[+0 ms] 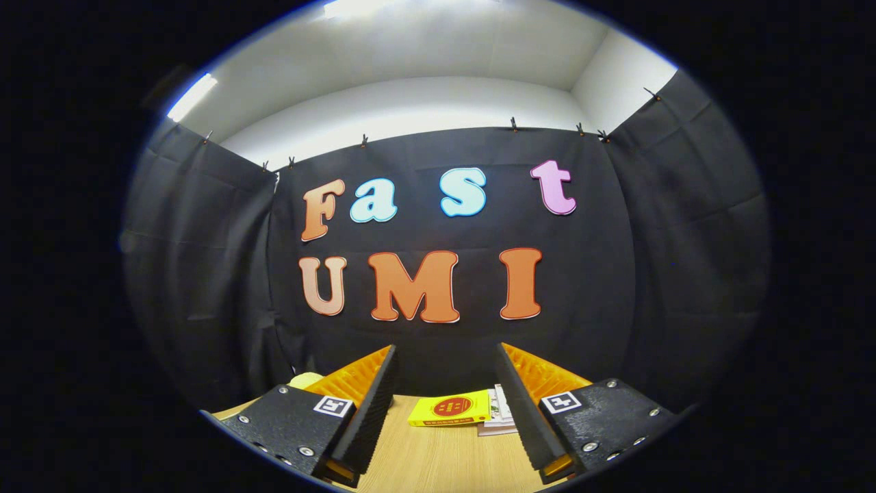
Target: Open the storage box then place both shoes into the box .Put the left shoe in first, then the right shoe, with the right side of both shoes facing outward in a uniform manner.
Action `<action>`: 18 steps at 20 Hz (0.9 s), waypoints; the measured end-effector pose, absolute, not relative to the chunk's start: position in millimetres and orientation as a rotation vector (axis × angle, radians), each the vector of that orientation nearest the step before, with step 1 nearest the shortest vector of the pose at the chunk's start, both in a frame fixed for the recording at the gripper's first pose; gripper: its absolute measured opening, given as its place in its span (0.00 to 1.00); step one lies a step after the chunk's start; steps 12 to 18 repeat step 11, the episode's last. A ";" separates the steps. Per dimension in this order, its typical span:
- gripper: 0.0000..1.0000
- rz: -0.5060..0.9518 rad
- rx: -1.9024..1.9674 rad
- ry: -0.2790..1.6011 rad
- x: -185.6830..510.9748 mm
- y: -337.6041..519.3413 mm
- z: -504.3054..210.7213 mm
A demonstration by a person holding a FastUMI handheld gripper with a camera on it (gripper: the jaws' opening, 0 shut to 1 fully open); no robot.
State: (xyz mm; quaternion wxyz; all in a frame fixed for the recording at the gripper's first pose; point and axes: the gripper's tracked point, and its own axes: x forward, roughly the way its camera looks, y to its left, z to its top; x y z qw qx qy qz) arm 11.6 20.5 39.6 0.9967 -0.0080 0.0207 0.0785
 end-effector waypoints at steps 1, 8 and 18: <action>0.85 0.163 -0.021 0.046 11.5 20.6 37.8; 0.87 0.161 -0.044 0.027 16.7 18.1 32.8; 0.88 0.165 -0.039 0.008 18.2 17.7 35.6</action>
